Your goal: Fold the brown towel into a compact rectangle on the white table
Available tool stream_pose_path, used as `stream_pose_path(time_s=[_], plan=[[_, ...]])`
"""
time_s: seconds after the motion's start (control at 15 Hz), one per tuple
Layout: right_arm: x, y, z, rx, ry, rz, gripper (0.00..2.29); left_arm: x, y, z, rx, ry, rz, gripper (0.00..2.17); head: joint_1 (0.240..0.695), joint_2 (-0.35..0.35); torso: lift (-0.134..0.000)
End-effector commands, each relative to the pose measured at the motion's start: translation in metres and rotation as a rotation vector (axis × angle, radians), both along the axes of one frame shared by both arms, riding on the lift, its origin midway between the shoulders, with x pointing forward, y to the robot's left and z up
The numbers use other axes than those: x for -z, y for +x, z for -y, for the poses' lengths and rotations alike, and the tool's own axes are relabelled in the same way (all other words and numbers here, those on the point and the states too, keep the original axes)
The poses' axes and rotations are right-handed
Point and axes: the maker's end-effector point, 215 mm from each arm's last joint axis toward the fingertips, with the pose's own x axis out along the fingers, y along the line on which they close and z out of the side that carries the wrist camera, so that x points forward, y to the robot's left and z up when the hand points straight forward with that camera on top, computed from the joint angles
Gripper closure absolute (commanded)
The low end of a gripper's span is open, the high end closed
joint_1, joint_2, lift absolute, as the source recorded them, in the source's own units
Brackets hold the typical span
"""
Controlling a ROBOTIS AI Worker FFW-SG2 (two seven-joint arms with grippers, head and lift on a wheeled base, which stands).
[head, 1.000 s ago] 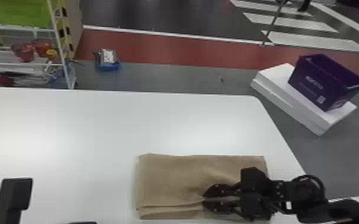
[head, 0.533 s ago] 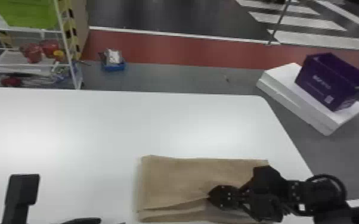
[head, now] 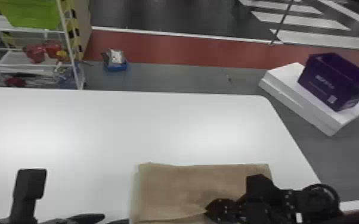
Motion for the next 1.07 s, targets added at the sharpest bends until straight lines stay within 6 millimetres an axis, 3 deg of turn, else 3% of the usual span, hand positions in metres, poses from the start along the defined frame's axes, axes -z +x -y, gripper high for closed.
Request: stream_pose_path(time_s=[0.0,0.07,0.13,0.2,0.27,0.4,0.6,0.8,1.0], plan=[[0.012,-0.007,-0.008,0.001,0.014,-0.047,1.54,0.000,0.001,0.000,0.001,-0.001,0.000,0.20,0.695,-0.183,-0.123],[0.008,-0.004,-0.008,0.007,0.022,-0.043,1.38,-0.001,0.001,0.000,0.000,0.001,0.002,0.20,0.695,-0.172,-0.123],[0.000,0.001,-0.002,0.026,0.039,-0.030,0.96,-0.001,0.001,0.000,-0.001,0.002,0.002,0.20,0.695,-0.172,-0.123],[-0.015,0.008,0.010,0.057,0.076,-0.006,0.32,-0.002,0.002,-0.001,-0.002,0.003,0.007,0.20,0.695,-0.167,-0.123],[-0.027,0.013,0.020,0.085,0.114,0.013,0.03,-0.003,0.002,-0.001,-0.002,0.003,0.008,0.20,0.695,-0.169,-0.123],[-0.057,0.025,0.049,0.169,0.221,0.047,0.00,-0.004,0.003,-0.003,-0.008,0.003,0.010,0.17,0.695,-0.188,-0.123],[-0.089,0.033,0.112,0.404,0.423,-0.007,0.05,-0.016,0.009,-0.002,-0.012,-0.009,0.038,0.17,0.695,-0.254,-0.123],[-0.073,0.022,0.136,0.529,0.471,-0.110,0.21,-0.032,0.005,0.014,0.019,-0.060,0.057,0.17,0.695,-0.350,-0.123],[-0.054,0.011,0.165,0.617,0.571,-0.159,0.29,-0.036,0.003,0.027,0.038,-0.094,0.079,0.17,0.695,-0.350,-0.123]])
